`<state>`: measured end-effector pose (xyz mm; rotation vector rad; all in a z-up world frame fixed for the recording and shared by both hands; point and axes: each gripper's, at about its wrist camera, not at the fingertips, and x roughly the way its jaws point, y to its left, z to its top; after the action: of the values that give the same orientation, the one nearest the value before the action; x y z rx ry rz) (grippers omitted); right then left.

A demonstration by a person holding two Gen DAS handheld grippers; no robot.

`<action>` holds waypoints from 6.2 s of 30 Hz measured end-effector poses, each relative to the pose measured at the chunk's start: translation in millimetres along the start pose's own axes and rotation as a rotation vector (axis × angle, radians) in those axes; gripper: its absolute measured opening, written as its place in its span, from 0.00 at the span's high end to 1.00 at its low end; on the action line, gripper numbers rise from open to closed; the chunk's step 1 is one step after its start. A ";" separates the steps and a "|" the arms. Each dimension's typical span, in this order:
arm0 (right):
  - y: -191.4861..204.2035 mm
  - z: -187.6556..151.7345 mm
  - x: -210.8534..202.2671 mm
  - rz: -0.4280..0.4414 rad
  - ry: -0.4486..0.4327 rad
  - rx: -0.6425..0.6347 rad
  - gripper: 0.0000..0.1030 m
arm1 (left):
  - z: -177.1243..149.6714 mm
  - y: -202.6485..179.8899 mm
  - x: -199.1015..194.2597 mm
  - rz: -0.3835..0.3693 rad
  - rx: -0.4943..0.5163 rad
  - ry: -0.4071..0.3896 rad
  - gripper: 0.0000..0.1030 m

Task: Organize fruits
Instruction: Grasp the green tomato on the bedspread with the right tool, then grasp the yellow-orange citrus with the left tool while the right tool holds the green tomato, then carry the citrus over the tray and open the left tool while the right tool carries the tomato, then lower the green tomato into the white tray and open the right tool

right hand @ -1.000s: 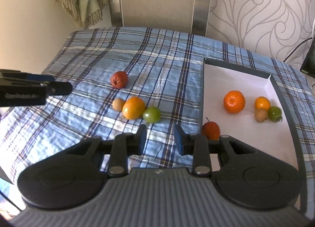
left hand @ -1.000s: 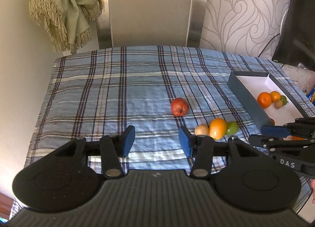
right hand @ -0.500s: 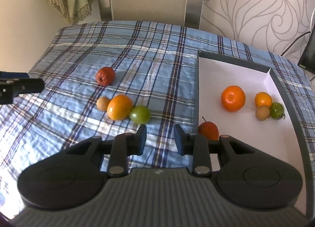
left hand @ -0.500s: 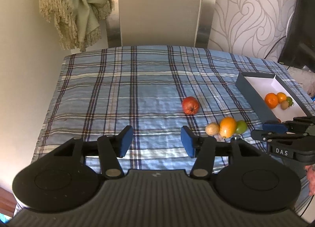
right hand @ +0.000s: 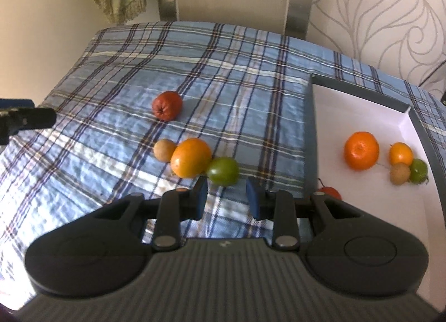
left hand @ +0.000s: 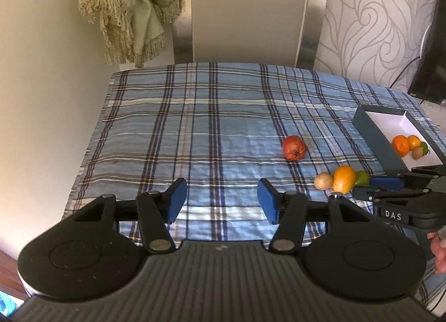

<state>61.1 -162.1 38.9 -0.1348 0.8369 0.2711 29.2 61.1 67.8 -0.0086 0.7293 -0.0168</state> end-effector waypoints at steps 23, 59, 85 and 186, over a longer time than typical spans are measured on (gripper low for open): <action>-4.0 -4.2 -5.8 0.008 0.001 0.019 0.71 | -4.4 -9.1 -3.0 -0.008 0.005 0.013 0.40; -27.3 -43.5 -165.9 -0.044 -0.129 0.145 0.71 | -8.4 -124.4 83.5 -0.266 0.205 0.064 0.49; -42.9 -49.2 -177.8 -0.053 -0.194 0.182 0.71 | 11.9 -133.7 80.2 -0.209 0.203 0.048 0.65; -149.5 -52.4 -103.0 0.007 -0.109 0.176 0.71 | -40.5 -133.9 -100.7 -0.087 0.064 -0.054 0.34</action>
<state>1.3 -335.9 82.9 0.0475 0.7491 0.2088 -74.6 -71.0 106.6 0.0206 0.6735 -0.1225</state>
